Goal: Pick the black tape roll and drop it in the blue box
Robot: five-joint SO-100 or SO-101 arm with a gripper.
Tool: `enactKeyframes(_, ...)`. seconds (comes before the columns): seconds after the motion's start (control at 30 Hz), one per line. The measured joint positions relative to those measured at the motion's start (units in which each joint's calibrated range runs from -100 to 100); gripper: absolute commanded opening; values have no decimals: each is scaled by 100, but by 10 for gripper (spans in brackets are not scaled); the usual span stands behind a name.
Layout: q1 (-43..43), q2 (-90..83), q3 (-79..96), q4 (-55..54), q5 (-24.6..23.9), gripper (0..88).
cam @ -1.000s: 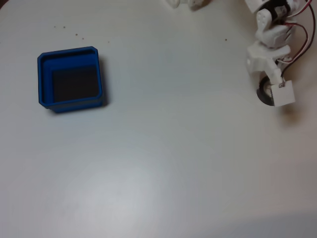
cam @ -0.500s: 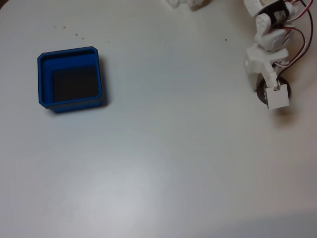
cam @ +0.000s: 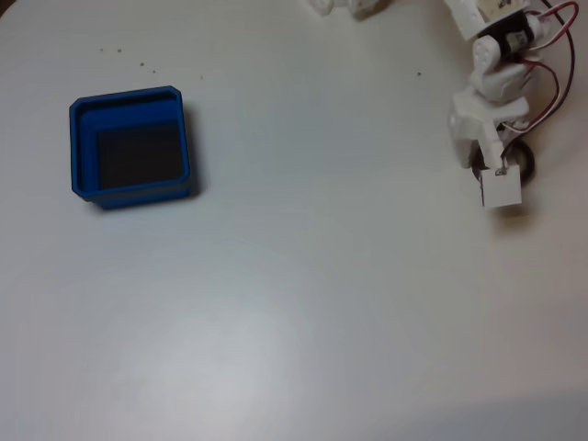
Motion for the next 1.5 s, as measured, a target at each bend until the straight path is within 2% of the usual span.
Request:
enactKeyframes(0.17,0,0,0,0,0,139)
enactKeyframes(0.37,0,0,0,0,8,0)
enactKeyframes(0.93,0,-68,0,140,17,9)
enactKeyframes(1.27,0,-1634,0,829,17,9)
enactKeyframes(1.5,287,-2015,-18,936,17,9)
